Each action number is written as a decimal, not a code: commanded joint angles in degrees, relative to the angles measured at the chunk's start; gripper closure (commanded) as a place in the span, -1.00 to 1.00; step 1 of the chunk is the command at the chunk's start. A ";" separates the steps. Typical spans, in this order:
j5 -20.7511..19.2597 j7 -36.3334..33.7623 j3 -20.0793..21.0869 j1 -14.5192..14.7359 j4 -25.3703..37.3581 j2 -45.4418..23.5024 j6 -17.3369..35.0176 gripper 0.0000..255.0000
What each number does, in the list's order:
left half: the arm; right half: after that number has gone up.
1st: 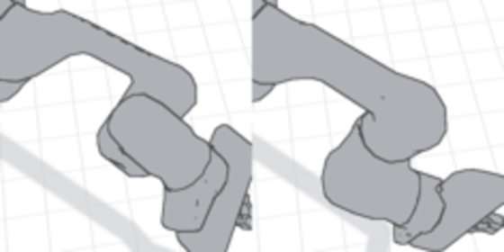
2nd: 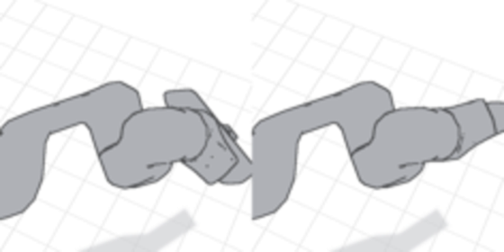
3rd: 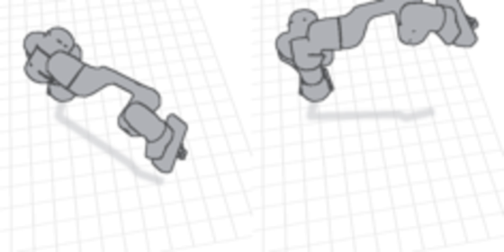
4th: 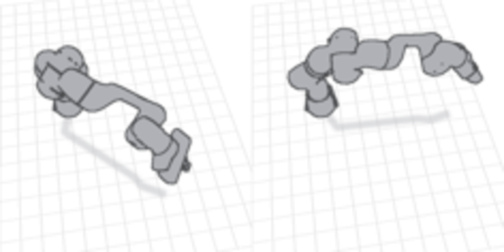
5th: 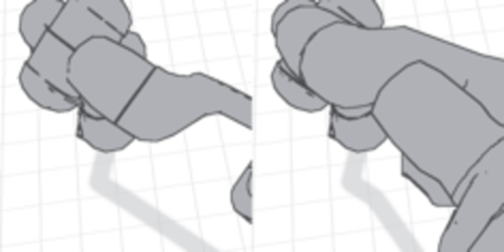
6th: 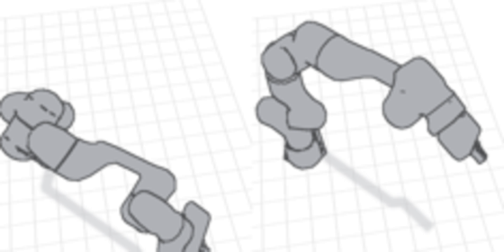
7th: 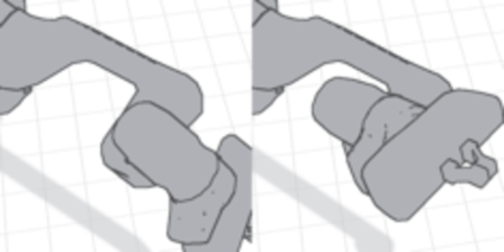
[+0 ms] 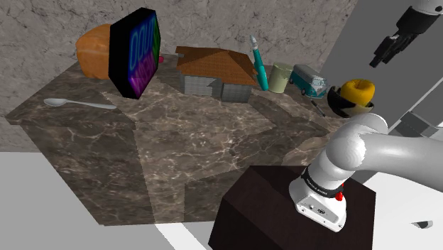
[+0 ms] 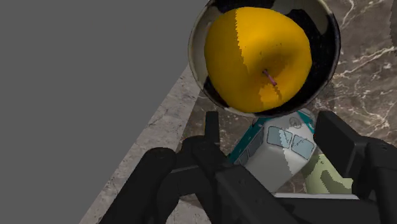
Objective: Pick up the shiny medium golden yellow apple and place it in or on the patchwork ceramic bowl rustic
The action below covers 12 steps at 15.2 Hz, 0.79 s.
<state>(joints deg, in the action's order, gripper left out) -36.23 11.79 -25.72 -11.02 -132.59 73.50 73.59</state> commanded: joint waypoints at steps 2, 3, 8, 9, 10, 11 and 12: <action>0.00 0.00 0.00 0.00 0.00 0.00 0.00 -1.00; 0.00 0.00 0.00 0.00 0.00 0.00 0.00 -1.00; 2.72 0.95 3.12 0.65 8.46 -4.36 -4.53 -1.00; 2.72 0.95 3.12 0.65 8.46 -4.36 -4.53 -1.00; 2.72 0.95 3.12 0.65 8.46 -4.36 -4.52 -1.00; 2.73 0.95 3.13 0.65 8.46 -4.36 -4.52 -1.00; 2.72 0.95 3.12 0.64 8.46 -4.36 -4.52 -1.00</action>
<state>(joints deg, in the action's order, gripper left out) -33.55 12.72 -22.64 -10.39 -124.28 69.22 69.15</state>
